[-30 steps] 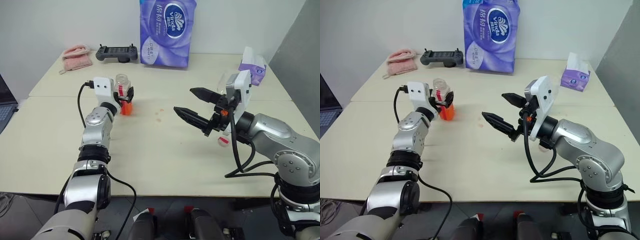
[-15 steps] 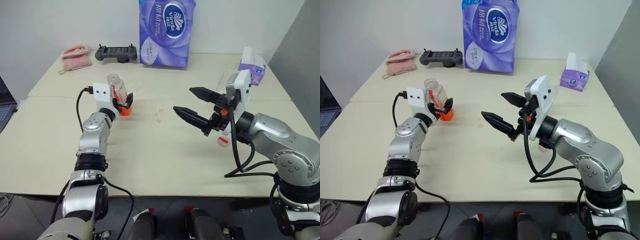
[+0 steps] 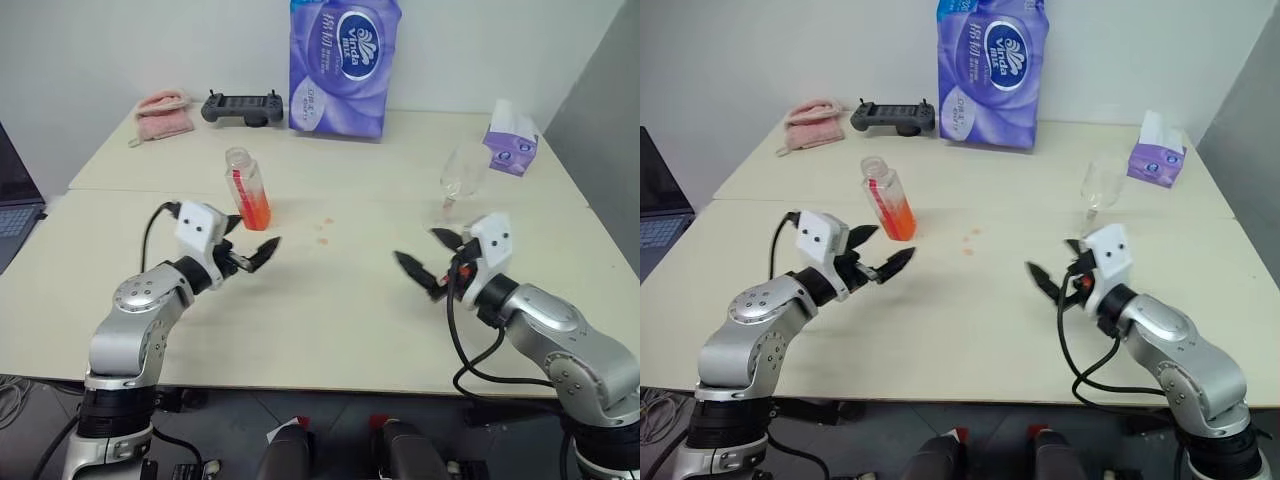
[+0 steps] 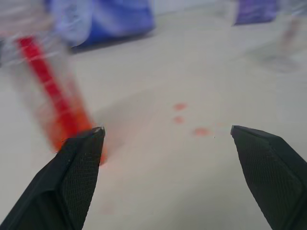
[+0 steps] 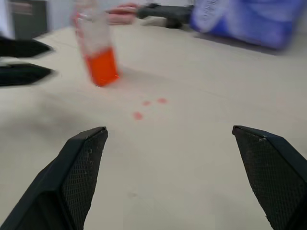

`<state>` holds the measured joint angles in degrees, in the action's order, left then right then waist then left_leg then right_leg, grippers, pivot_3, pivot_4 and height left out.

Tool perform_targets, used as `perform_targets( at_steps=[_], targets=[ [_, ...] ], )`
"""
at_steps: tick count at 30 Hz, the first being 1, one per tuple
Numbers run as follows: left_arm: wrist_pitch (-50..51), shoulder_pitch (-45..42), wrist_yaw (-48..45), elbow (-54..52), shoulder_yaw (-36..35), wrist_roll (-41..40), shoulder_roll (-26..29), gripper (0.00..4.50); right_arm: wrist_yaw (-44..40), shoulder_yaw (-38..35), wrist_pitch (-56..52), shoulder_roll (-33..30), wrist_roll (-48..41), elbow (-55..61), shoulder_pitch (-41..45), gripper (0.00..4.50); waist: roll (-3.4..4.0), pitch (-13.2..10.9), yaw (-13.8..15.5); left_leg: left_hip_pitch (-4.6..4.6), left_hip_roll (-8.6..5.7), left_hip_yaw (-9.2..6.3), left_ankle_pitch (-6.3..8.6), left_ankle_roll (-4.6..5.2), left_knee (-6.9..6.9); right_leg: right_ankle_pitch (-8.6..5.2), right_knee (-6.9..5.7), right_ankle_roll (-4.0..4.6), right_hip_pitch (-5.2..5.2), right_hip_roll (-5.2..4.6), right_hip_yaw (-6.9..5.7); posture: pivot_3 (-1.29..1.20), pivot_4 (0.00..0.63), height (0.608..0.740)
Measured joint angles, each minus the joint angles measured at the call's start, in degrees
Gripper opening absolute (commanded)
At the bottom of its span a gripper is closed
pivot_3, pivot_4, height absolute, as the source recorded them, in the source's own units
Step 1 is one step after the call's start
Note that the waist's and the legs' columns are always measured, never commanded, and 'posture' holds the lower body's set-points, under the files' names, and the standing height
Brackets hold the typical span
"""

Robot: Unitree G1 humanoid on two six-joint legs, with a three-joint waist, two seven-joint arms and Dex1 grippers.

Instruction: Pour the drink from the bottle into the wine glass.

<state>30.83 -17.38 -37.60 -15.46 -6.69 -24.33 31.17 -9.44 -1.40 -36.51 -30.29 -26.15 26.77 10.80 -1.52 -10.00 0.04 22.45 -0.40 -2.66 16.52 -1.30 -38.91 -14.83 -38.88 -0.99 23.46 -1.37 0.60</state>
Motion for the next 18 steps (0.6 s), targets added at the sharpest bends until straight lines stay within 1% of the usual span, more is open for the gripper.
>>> perform_targets(
  at_steps=[3,5,10,14,18],
  targets=[
    [1.25,-1.27,-3.82,-1.29,3.22,-3.25,-1.33,4.48,2.17,-1.00,5.95,1.74,6.89,-10.38,0.74,4.50,0.01,-0.01,-0.25,-0.11,0.09,0.14,0.00,-0.01,0.07,-0.01,-0.07,0.03,0.02,0.11,0.15,0.00,0.150,0.740],
    [1.62,-3.38,-5.40,-0.79,4.89,-4.33,-1.86,4.48,2.05,-1.24,9.23,4.07,8.78,-16.76,4.03,4.50,0.03,-0.02,-1.04,-0.16,0.18,0.23,-0.01,-0.01,0.11,-0.01,-0.10,0.04,0.06,0.21,0.23,0.00,0.150,0.740],
    [0.96,-8.12,-7.60,1.73,5.92,-4.53,-2.18,4.48,0.50,-1.27,15.51,7.84,11.59,-27.55,10.90,4.50,0.06,-0.01,-1.85,-0.25,0.18,0.27,0.00,0.00,0.19,-0.04,-0.10,0.10,0.05,0.22,0.26,0.00,0.150,0.740],
    [-0.11,-8.80,-7.96,4.23,6.34,-4.02,-2.52,4.48,-1.07,-0.55,20.48,11.64,13.04,-35.48,14.32,4.50,0.07,-0.02,-1.79,-0.25,0.16,0.27,0.00,0.00,0.18,-0.04,-0.10,0.10,0.05,0.19,0.26,0.00,0.150,0.740],
    [-0.43,-8.81,-7.14,4.47,6.25,-3.72,-2.73,4.48,-1.81,-0.49,24.45,13.70,14.99,-43.31,18.47,4.50,0.08,-0.03,-1.79,-0.25,0.15,0.27,0.00,0.00,0.18,-0.04,-0.11,0.10,0.05,0.16,0.27,0.00,0.150,0.740]
  ],
)
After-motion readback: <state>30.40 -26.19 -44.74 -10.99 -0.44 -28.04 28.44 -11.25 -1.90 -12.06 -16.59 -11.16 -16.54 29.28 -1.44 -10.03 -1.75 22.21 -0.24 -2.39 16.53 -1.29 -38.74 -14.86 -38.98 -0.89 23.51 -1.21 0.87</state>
